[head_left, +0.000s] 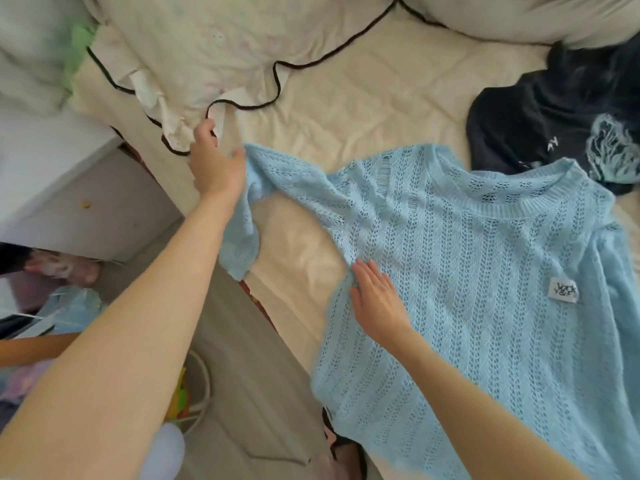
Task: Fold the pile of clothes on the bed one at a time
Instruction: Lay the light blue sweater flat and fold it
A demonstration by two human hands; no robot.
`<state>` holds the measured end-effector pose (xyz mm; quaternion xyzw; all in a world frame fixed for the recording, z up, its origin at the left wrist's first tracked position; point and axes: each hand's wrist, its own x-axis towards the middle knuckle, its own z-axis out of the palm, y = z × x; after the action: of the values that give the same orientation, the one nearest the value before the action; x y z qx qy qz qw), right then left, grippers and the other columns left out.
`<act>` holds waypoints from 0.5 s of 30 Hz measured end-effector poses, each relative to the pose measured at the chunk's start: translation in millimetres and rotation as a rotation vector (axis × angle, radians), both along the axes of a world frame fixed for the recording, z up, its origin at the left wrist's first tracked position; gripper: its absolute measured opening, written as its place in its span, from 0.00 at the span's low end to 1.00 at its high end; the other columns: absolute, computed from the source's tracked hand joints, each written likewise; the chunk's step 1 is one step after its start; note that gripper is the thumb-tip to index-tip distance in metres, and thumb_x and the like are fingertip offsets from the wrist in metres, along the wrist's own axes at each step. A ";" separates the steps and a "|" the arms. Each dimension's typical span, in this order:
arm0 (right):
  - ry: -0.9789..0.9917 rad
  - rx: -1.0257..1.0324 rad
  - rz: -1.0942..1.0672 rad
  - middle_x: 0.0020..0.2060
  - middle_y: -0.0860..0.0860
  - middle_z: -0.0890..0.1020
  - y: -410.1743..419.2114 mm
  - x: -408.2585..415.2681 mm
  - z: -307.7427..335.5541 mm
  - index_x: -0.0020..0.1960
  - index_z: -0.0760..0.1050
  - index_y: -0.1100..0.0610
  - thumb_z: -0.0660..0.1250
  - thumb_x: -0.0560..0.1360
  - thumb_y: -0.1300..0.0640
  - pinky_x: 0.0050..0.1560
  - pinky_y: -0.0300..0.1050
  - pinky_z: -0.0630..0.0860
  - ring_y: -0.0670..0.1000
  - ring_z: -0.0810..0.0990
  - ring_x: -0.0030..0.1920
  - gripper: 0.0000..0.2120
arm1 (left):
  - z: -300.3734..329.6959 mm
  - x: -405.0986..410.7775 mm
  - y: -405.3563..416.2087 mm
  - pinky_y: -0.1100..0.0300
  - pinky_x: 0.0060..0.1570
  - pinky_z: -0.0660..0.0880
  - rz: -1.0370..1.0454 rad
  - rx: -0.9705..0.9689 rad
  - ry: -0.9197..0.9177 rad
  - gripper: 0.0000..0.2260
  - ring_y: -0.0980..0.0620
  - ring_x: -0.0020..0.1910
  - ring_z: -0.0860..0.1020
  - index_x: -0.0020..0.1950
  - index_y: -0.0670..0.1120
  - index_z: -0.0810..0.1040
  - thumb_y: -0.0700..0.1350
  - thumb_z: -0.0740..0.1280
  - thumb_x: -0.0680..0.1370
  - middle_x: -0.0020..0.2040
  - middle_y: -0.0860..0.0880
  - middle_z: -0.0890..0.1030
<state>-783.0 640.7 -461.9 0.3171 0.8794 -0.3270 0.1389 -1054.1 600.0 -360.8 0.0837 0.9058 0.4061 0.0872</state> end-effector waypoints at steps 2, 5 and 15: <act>0.033 0.009 -0.027 0.77 0.51 0.55 -0.4 2.9 -1.8 0.77 0.53 0.58 0.49 0.82 0.60 0.76 0.46 0.46 0.50 0.48 0.77 0.23 | -21.7 22.6 -10.8 0.55 0.56 0.68 0.035 -0.111 0.005 0.14 0.46 0.58 0.72 0.63 0.43 0.70 0.41 0.61 0.77 0.61 0.45 0.74; 0.059 0.067 -0.037 0.77 0.53 0.55 -3.9 11.4 -5.1 0.76 0.54 0.59 0.51 0.82 0.63 0.76 0.43 0.45 0.50 0.49 0.77 0.23 | -65.7 81.0 -24.4 0.58 0.46 0.76 0.025 -0.040 -0.421 0.09 0.46 0.44 0.78 0.56 0.38 0.75 0.38 0.60 0.78 0.48 0.43 0.80; 0.046 0.127 0.035 0.77 0.54 0.52 -11.2 42.8 -9.3 0.77 0.53 0.58 0.51 0.82 0.57 0.76 0.47 0.41 0.53 0.47 0.77 0.24 | -102.9 161.9 -5.9 0.59 0.41 0.73 -0.165 0.168 -0.834 0.06 0.53 0.37 0.76 0.38 0.43 0.78 0.40 0.70 0.75 0.37 0.46 0.79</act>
<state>-740.2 629.4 -471.2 0.3020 0.9067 -0.2753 0.1038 -892.2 594.1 -463.7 -0.0085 0.7470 0.4692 0.4709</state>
